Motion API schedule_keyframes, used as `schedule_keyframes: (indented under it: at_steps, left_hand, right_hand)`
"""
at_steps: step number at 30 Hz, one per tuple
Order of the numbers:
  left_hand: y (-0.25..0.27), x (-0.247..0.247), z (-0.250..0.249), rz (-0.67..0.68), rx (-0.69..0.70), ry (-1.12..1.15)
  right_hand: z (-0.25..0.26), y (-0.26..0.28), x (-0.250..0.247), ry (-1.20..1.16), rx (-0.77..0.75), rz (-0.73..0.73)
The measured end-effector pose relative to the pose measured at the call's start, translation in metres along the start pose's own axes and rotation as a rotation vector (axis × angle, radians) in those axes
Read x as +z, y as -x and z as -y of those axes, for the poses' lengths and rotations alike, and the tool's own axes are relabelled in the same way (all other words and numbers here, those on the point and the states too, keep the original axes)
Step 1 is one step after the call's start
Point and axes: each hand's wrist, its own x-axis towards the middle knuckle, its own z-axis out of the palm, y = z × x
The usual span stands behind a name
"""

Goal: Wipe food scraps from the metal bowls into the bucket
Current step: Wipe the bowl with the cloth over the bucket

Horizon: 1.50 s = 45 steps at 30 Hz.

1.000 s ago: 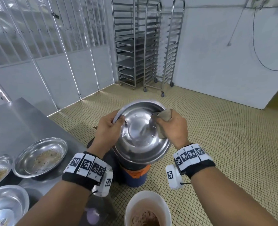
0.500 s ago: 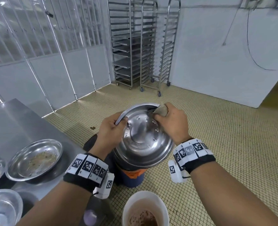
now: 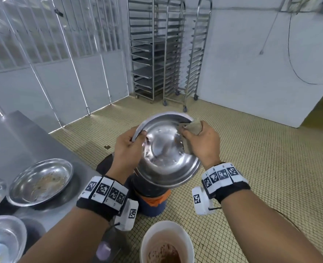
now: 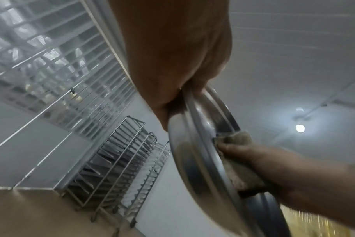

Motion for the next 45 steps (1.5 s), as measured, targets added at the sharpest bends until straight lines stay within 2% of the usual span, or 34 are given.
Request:
schedule_keyframes:
  at_steps: [2, 3, 6, 9, 13, 15, 18, 20, 22, 25, 27, 29, 31, 34, 36, 40, 42, 45]
  left_hand:
    - [-0.001, 0.002, 0.002, -0.138, -0.025, 0.137]
    - [-0.001, 0.003, 0.002, -0.163, -0.023, 0.180]
    - [0.004, 0.003, 0.002, -0.146, 0.043, 0.111]
    - [0.000, -0.008, -0.007, -0.042, 0.077, -0.048]
    - [-0.011, -0.022, -0.018, 0.255, 0.112, -0.221]
    - [-0.011, -0.023, -0.021, 0.340, 0.111, -0.232]
    - [-0.006, -0.020, -0.017, 0.228, 0.065, -0.091]
    - [-0.003, -0.017, -0.013, 0.108, 0.032, 0.018]
    - [-0.002, -0.016, -0.009, 0.008, 0.031, 0.066]
    - [0.002, -0.016, -0.008, 0.040, 0.062, 0.031]
    - [0.005, -0.015, -0.012, 0.124, 0.051, -0.018]
    - [0.004, -0.013, -0.013, 0.145, 0.032, -0.014]
    - [0.001, -0.011, -0.014, 0.078, 0.034, 0.048]
    - [-0.003, -0.010, -0.014, -0.068, 0.037, 0.132]
    - [0.000, -0.010, -0.013, -0.074, 0.033, 0.116]
    - [0.006, -0.005, -0.005, -0.027, 0.024, -0.024]
    - [0.002, -0.001, -0.005, -0.041, 0.017, 0.005]
    - [-0.005, 0.003, -0.004, -0.128, -0.009, 0.160]
  right_hand:
    - [-0.009, 0.009, 0.009, -0.164, 0.134, 0.027]
    - [-0.013, 0.013, 0.014, -0.214, 0.181, 0.028]
    - [-0.014, 0.012, 0.016, -0.231, 0.212, 0.018]
    - [-0.008, 0.006, 0.001, -0.135, 0.114, 0.028]
    - [0.006, 0.004, -0.011, 0.200, -0.218, 0.159]
    - [0.009, 0.002, -0.009, 0.289, -0.317, 0.162]
    - [0.009, 0.003, -0.006, 0.157, -0.265, 0.050]
    - [0.006, 0.010, -0.002, -0.025, -0.140, -0.018]
    - [-0.003, 0.019, 0.005, -0.142, -0.007, -0.020]
    - [-0.010, 0.019, 0.007, -0.122, 0.058, 0.021]
    - [0.000, 0.009, -0.001, -0.040, 0.004, 0.068]
    - [0.015, 0.001, -0.008, 0.029, -0.066, 0.064]
    - [0.017, -0.002, -0.008, -0.008, -0.064, 0.003]
    - [0.004, 0.014, 0.007, -0.165, 0.086, -0.031]
    - [-0.006, 0.022, 0.012, -0.143, 0.105, -0.006]
    - [0.002, 0.002, -0.001, -0.103, 0.048, 0.029]
    - [0.004, -0.005, -0.001, -0.106, 0.024, -0.023]
    - [-0.005, -0.002, 0.011, -0.197, 0.123, -0.054]
